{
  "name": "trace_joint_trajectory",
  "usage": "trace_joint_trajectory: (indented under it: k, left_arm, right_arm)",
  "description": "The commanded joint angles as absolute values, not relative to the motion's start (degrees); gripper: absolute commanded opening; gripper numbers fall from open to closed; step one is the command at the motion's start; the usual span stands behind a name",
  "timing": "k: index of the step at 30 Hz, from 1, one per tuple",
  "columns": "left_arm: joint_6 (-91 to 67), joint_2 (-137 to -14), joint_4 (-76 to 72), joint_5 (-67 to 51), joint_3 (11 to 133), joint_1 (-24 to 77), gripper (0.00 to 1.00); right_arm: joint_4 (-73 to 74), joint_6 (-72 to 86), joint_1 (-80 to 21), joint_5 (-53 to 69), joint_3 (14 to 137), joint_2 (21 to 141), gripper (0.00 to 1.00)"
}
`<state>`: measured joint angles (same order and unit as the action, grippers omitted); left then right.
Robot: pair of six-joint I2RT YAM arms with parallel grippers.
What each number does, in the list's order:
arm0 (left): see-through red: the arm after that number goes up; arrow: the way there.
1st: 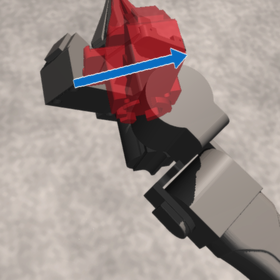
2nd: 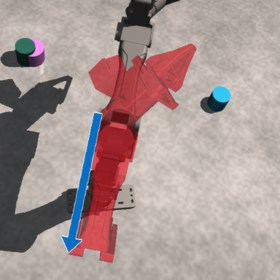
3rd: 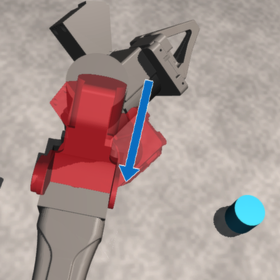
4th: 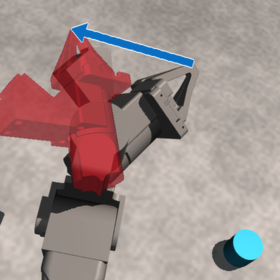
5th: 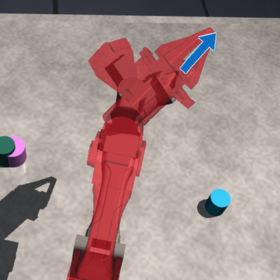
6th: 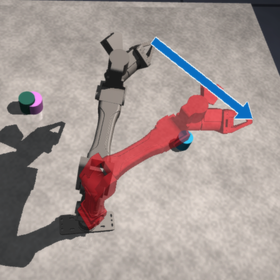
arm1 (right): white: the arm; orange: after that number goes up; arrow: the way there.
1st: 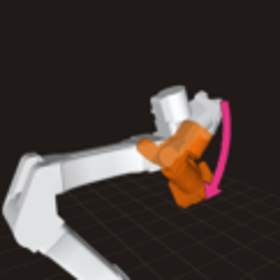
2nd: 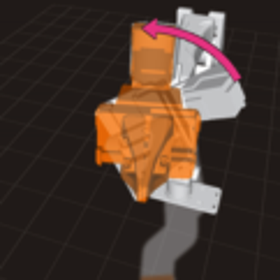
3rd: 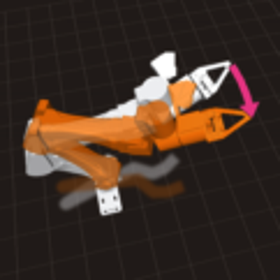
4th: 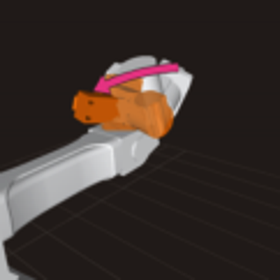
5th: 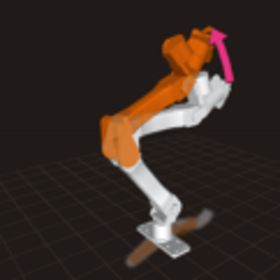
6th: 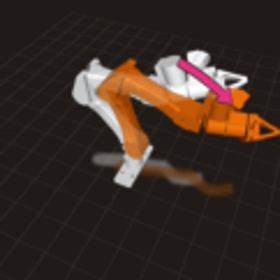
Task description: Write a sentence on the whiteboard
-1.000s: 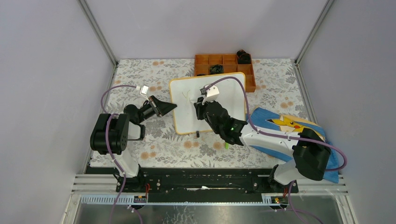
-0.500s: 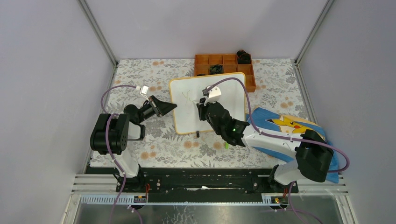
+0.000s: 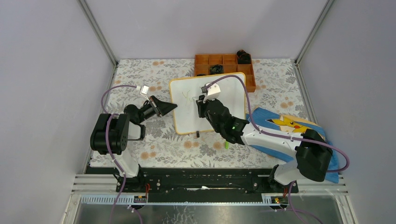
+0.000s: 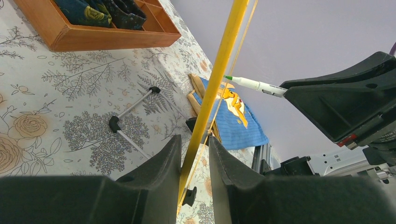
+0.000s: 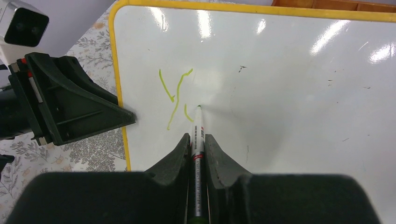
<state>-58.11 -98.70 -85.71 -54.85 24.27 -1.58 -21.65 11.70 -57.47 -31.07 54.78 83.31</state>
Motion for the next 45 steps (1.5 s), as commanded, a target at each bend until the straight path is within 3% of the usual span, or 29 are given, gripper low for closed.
trace_joint_trajectory:
  k: [1,20,33,45]
  left_arm:
    - [-56.93,-97.65,-87.54,-55.19,24.43,-1.05,0.33]
    - [-56.87,-97.65,-87.37,-55.14,24.52,-1.05,0.33]
    - [-56.64,-97.4,-87.01,-55.2,24.43,-0.81,0.34]
    - [-56.16,-97.23,-86.23,-55.28,24.43,-0.57,0.34]
  right_arm:
    - [-23.14,10.62,-56.95,-32.24,58.4,84.21,0.0]
    - [-21.35,13.68,-56.91,-26.68,57.04,84.76,0.0]
    - [-21.32,12.67,-56.87,-30.27,55.62,77.67,0.0]
    - [-21.46,12.48,-55.04,-29.83,56.99,79.22,0.0]
